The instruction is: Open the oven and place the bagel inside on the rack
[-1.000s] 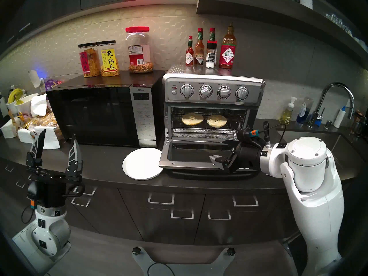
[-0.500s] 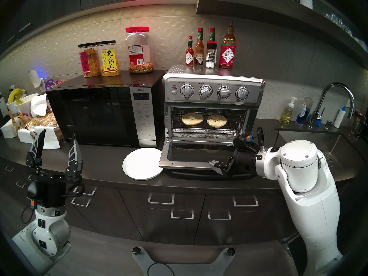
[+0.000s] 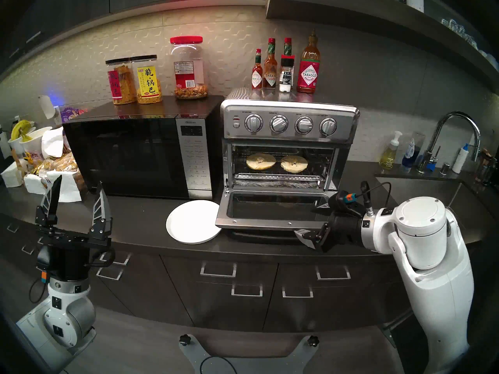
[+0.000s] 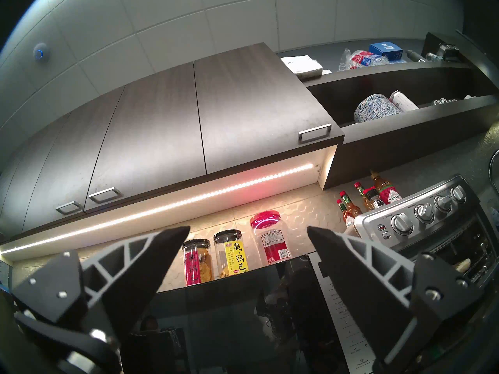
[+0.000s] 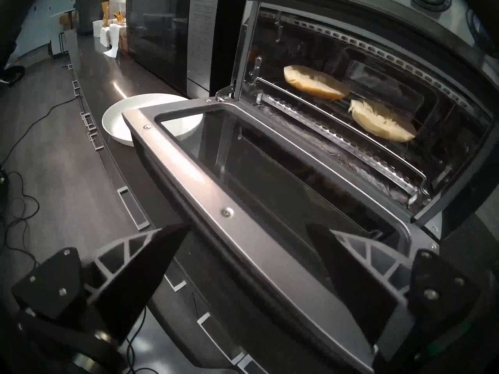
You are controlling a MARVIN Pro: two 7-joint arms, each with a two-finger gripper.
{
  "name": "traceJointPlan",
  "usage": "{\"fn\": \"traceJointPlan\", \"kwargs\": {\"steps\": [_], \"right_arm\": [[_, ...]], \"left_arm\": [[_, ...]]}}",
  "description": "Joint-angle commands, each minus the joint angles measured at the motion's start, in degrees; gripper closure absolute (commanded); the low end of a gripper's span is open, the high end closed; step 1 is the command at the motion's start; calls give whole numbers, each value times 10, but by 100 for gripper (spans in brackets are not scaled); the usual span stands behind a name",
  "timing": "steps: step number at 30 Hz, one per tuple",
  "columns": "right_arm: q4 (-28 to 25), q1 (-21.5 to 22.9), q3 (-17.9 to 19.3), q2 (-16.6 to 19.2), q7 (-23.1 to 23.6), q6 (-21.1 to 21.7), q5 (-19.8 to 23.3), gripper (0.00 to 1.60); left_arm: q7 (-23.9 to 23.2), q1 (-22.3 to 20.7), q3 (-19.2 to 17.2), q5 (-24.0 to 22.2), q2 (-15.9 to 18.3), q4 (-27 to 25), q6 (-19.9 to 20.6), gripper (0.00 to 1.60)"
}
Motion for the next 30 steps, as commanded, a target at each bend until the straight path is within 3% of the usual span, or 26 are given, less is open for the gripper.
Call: {"fn": "traceJointPlan", "kwargs": {"steps": [1,12,19,24,30], "right_arm": [[-22,-65,78,9,50,-1,39,0],[-17,-152,195,11,78,-1,96,0],[-54,-201,236,2,77,-1,140,0],[-54,-238,251,1,78,-1,160,0],[-54,-276,243,13,71,-15,162,0]], "left_arm": [[0,-2,-2,1,1,-7,-2,0],[1,-3,-1,2,2,-8,-2,0],[3,-3,-1,3,3,-8,-2,0],[3,-3,-1,4,3,-8,-2,0],[4,-2,-1,4,3,-8,-2,0]]}}
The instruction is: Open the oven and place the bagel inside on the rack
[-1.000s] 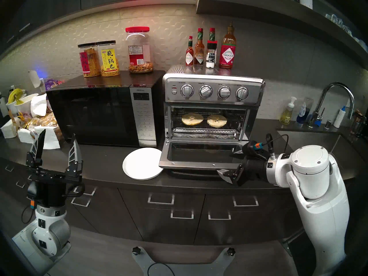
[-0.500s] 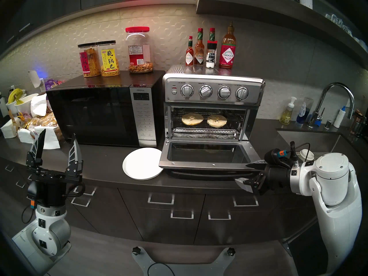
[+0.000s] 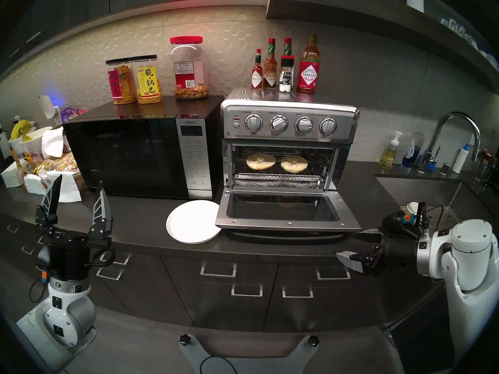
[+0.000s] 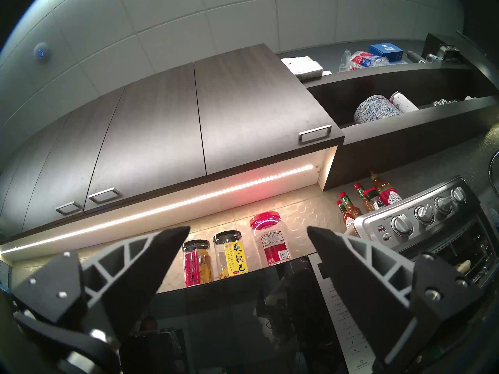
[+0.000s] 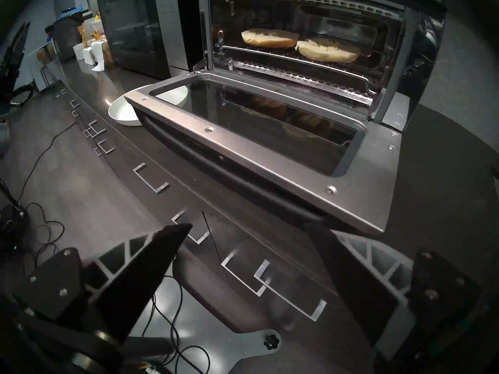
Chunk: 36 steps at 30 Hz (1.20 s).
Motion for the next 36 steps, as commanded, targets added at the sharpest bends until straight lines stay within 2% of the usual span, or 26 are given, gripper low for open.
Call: {"fn": "traceJointPlan", "kwargs": {"steps": [1,8,12,18,19,21,24,30,34,35,36], "right_arm": [[-12,-64,0,14,60,-22,11,0],[-12,-114,3,37,78,-91,10,0],[-12,-100,-19,28,65,-122,-5,0],[-8,-44,-90,35,17,-118,-33,0],[-8,-44,-90,35,17,-118,-33,0],[8,-27,-120,35,-1,-124,-47,0],[18,-16,-141,32,-17,-132,-59,0],[25,-9,-151,26,-30,-140,-69,0],[22,-13,-146,23,-24,-143,-64,0],[21,-13,-145,22,-23,-142,-63,17],[20,-11,-144,22,-23,-140,-63,89]], "left_arm": [[0,0,-3,2,1,-8,-2,0],[1,2,-4,3,1,-10,-1,0],[1,3,-5,3,1,-10,-1,0],[2,4,-5,3,2,-11,-1,0],[2,4,-5,3,2,-11,-1,0],[2,4,-5,3,2,-11,-1,0],[3,4,-5,3,2,-11,-1,0],[4,5,-6,3,3,-11,-1,0],[4,6,-6,3,4,-11,-1,0],[4,6,-6,3,4,-11,-1,0],[4,6,-6,3,4,-11,-1,0]]}}
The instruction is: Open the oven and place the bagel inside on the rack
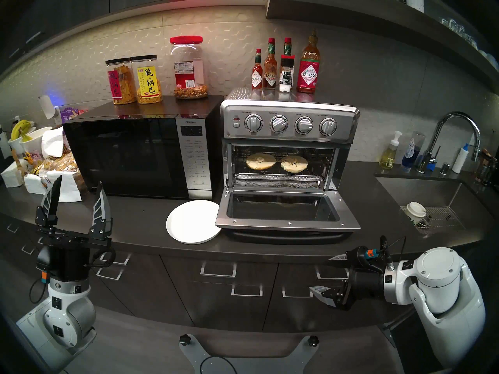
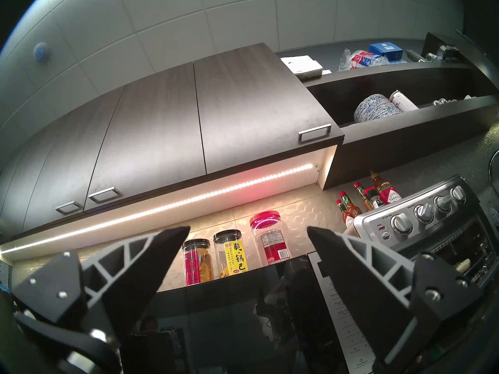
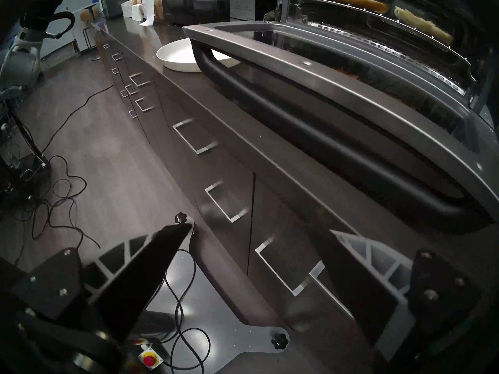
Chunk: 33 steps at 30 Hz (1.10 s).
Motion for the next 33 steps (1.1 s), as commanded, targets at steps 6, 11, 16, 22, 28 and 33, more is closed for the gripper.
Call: {"fn": "traceJointPlan", "kwargs": {"steps": [6,11,16,22,28,33], "right_arm": [[-7,28,1,-8,4,2,17,160],[3,40,-10,-14,-2,7,19,160],[23,77,-42,-20,-14,21,18,160],[36,115,-72,-36,-28,38,22,160],[43,141,-88,-49,-37,52,25,160],[55,155,-100,-60,-48,62,25,160]], "left_arm": [[0,1,-5,1,2,-11,-1,0],[1,1,-5,2,2,-11,-1,0],[2,1,-5,2,3,-11,-1,0],[3,1,-4,3,3,-11,-1,0],[4,1,-4,3,4,-11,-1,0],[4,2,-4,3,4,-11,-1,0]]}}
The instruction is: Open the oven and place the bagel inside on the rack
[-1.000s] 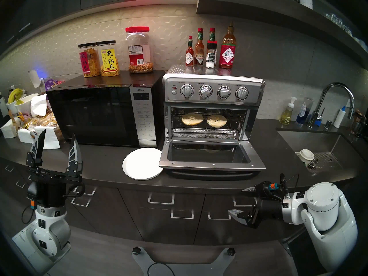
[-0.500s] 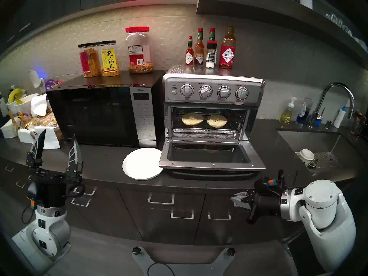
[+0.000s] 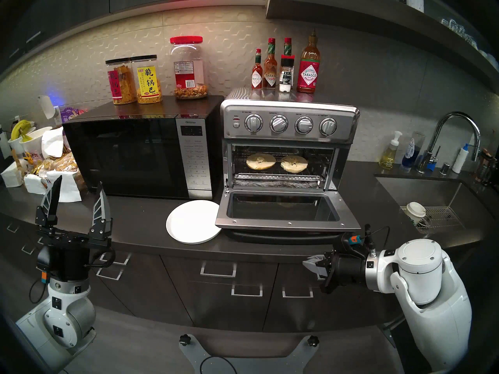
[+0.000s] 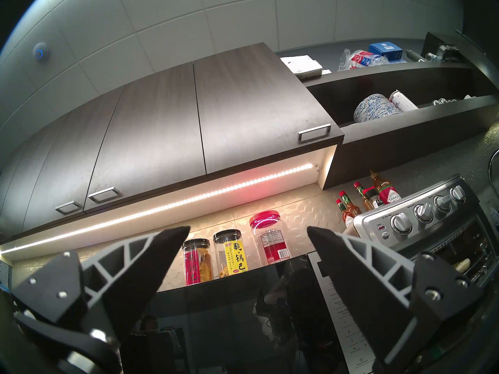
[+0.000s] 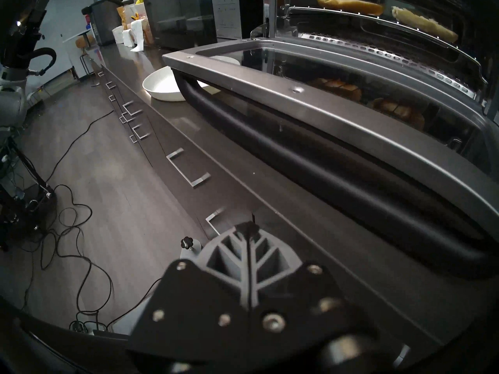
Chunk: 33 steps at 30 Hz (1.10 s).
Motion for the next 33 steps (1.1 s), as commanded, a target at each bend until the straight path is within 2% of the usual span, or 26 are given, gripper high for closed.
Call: {"fn": "traceJointPlan", "kwargs": {"steps": [1,20,33], "right_arm": [[8,43,-14,-22,-14,9,5,160],[56,77,-26,-57,-35,16,20,160],[56,82,-33,-66,-43,20,25,160]], "left_arm": [[0,0,-4,1,1,-11,-1,0],[3,1,-4,3,3,-11,0,0],[5,2,-4,3,4,-11,0,0]]}}
